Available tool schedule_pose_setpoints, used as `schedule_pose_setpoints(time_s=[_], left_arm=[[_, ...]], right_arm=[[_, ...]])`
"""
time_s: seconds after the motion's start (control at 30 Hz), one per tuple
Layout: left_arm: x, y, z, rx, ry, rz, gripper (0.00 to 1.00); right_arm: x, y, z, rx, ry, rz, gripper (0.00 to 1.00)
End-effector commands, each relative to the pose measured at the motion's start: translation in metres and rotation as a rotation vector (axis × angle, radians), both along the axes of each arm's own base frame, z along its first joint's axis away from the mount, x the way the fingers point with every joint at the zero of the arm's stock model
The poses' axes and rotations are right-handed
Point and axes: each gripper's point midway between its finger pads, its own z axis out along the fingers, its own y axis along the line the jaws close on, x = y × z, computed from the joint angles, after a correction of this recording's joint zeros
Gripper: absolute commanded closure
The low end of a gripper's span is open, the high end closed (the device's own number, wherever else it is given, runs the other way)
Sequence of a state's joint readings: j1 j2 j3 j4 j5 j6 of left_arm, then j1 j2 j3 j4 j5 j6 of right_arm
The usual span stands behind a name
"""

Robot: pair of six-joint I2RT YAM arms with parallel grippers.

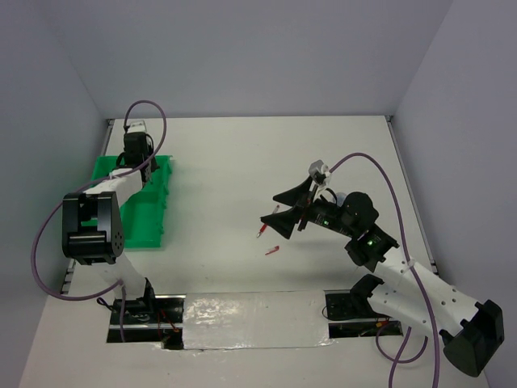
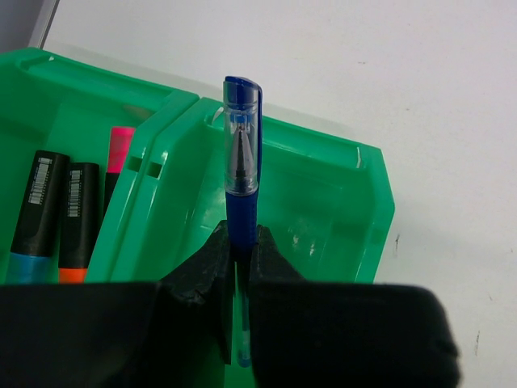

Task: Sort the stationery into containers
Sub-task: Place the pen in the storage box.

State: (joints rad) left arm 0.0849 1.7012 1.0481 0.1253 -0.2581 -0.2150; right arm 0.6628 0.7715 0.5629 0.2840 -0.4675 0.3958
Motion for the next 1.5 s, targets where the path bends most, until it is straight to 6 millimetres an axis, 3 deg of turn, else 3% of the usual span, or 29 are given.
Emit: schedule_pose_setpoints(time_s=[0.0,0.3,0.4,0.47,0.53,0.57,0.7,0.8,0.97,1.1,1.17,1.2,1.23,1.27,1.37,1.4,1.43,1.47], left_arm=[[0.003,0.004,0.006,-0.002,-0.038,0.023,0.91],[0.001,0.008,0.001,0.012,-0.035,0.042,0.85],[-0.002,0.007,-0.005,0.016,-0.017,0.051,0.75],[-0.005,0.004,-0.004,0.034,-0.020,0.057,0.59],[-0.008,0.002,-0.005,0.057,-0.016,0.059,0.51],[-0.010,0.001,-0.004,0.075,-0.013,0.068,0.41],[-0.012,0.001,-0.002,0.083,-0.014,0.088,0.32],[-0.009,-0.002,0.016,0.074,-0.059,0.081,0.30],[-0.009,-0.006,0.077,0.041,-0.183,0.087,0.24],[-0.006,-0.018,0.130,0.002,-0.246,0.052,0.04],[-0.011,-0.043,0.136,-0.026,-0.201,-0.032,0.01],[-0.010,-0.056,0.150,-0.039,-0.215,-0.078,0.01],[-0.014,-0.083,0.160,-0.067,-0.228,-0.161,0.01],[-0.020,-0.096,0.164,-0.095,-0.225,-0.177,0.01],[-0.045,-0.130,0.177,-0.218,-0.233,-0.237,0.01],[-0.055,-0.136,0.168,-0.251,-0.216,-0.253,0.01],[-0.068,-0.140,0.181,-0.278,-0.252,-0.273,0.01],[-0.077,-0.146,0.181,-0.299,-0.250,-0.297,0.01]], right_arm=[[-0.003,-0.003,0.014,0.034,-0.052,0.001,0.00],[-0.001,0.000,0.011,0.028,-0.042,0.006,0.00],[0.000,0.000,0.009,0.025,-0.040,0.004,0.00],[0.001,0.000,0.009,0.022,-0.038,0.003,0.00],[0.001,0.001,0.009,0.022,-0.039,0.006,0.00],[0.001,0.001,0.008,0.021,-0.038,0.007,0.00],[0.000,0.002,0.008,0.019,-0.035,0.010,0.00],[0.001,0.002,0.008,0.019,-0.035,0.010,0.00],[0.001,0.002,0.007,0.018,-0.034,0.007,0.00],[0.004,0.000,0.007,0.014,-0.032,-0.013,0.00],[0.010,-0.003,0.005,0.007,-0.021,-0.051,0.00],[0.012,-0.005,0.005,0.003,-0.017,-0.071,0.00],[0.016,-0.007,0.004,-0.002,-0.011,-0.096,0.00],[0.025,-0.012,0.001,-0.017,0.012,-0.155,0.00],[0.043,-0.023,-0.007,-0.052,0.052,-0.274,0.00],[0.048,-0.027,-0.009,-0.059,0.068,-0.308,0.00],[0.052,-0.031,-0.018,-0.089,0.099,-0.343,0.00],[0.058,-0.034,-0.019,-0.100,0.116,-0.380,0.00]])
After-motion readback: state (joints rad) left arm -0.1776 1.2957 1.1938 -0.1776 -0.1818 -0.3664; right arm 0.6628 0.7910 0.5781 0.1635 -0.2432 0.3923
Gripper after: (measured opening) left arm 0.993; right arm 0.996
